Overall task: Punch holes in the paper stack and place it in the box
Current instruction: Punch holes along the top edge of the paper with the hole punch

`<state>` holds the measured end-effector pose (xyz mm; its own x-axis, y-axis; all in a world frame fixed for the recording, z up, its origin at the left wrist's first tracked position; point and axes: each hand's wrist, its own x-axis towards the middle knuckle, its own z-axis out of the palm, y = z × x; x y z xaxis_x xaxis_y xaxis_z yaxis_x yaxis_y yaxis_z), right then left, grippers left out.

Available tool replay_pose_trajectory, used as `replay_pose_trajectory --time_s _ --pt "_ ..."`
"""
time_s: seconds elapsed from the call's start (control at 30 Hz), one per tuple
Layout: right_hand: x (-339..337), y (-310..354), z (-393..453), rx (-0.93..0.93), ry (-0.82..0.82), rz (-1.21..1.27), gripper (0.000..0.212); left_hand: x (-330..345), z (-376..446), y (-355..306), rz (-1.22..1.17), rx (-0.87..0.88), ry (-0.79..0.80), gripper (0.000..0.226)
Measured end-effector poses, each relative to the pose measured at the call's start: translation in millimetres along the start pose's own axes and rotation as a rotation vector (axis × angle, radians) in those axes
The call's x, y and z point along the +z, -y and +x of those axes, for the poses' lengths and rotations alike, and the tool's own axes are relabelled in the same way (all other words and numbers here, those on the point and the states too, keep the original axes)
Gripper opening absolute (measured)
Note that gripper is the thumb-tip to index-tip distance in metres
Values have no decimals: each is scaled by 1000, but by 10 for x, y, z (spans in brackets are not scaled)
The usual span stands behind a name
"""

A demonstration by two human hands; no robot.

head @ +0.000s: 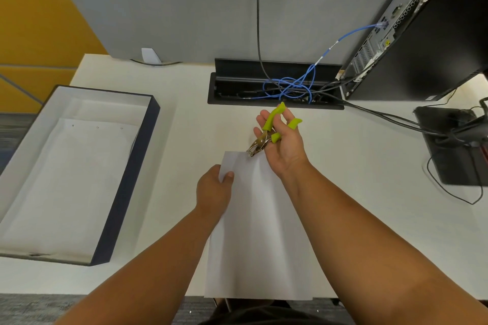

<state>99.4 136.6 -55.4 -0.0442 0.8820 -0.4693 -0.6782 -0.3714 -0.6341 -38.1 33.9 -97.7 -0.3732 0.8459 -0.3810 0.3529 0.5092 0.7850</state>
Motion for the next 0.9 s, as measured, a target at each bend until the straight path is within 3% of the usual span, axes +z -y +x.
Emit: replay_pose_trajectory --time_s 0.9 --pt "85 -157 -11 -21 94 -160 34 32 -49 14 -33 37 -14 18"
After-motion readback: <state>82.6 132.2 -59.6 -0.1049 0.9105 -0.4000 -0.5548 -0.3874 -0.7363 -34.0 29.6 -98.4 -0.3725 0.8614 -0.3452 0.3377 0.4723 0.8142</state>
